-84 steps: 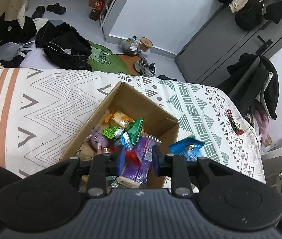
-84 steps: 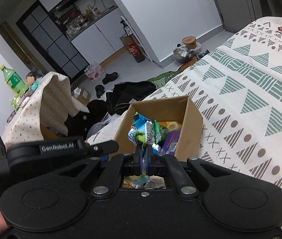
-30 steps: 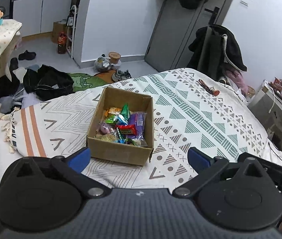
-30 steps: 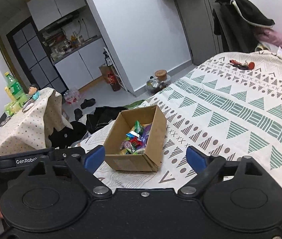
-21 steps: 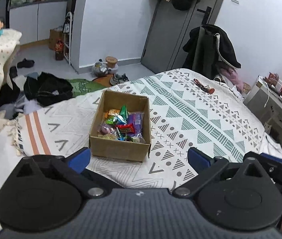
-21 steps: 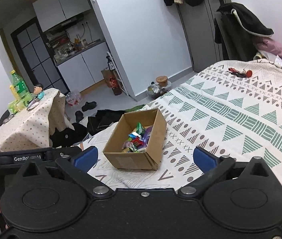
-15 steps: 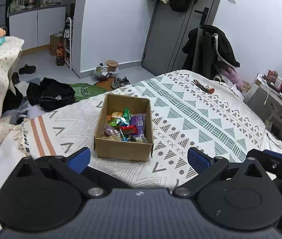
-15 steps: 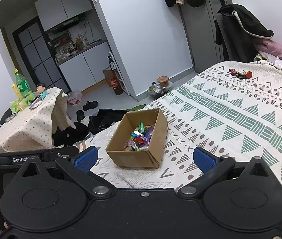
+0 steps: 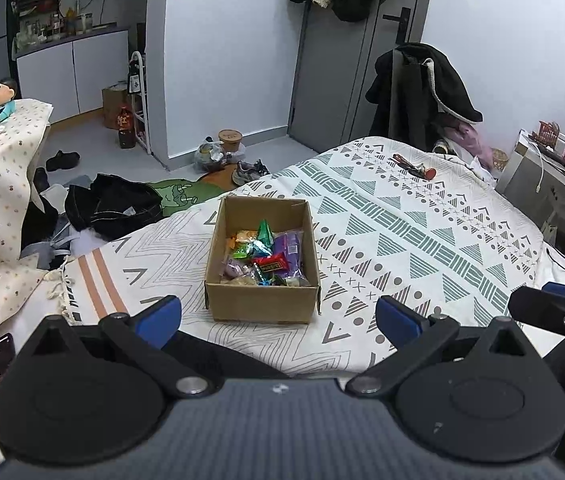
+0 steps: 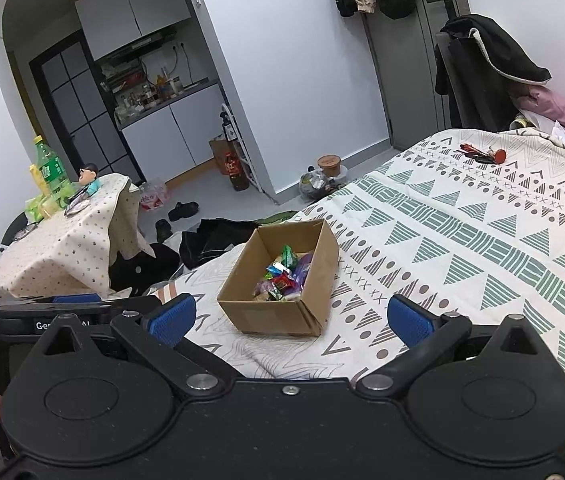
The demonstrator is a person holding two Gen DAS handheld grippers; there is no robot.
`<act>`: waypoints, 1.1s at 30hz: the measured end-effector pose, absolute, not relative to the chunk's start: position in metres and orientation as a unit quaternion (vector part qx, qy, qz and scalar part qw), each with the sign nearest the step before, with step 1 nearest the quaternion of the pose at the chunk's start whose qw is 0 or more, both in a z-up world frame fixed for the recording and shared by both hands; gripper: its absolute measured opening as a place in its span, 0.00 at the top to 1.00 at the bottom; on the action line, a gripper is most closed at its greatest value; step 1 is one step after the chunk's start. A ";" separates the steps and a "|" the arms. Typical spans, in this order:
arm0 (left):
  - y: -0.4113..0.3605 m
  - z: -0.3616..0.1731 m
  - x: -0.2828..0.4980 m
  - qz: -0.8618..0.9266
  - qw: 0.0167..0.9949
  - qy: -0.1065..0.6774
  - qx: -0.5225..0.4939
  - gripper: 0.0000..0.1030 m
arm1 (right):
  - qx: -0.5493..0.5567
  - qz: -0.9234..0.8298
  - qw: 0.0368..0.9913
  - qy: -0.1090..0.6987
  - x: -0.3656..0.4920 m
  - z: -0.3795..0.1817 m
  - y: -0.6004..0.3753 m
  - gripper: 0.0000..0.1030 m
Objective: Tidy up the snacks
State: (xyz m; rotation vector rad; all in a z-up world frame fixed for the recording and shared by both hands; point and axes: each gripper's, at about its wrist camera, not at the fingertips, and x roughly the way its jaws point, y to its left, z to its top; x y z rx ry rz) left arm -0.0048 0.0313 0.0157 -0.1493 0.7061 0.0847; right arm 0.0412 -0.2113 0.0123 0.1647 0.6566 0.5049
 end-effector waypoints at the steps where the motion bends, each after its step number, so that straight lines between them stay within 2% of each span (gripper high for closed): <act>1: 0.031 0.016 -0.005 0.041 0.935 0.345 -0.072 0.00 | 0.079 0.245 0.912 0.319 0.041 0.012 -0.211 0.00; 33: 0.030 0.014 -0.004 0.037 0.933 0.352 -0.064 0.00 | 0.044 0.225 0.912 0.339 0.044 0.007 -0.205 0.00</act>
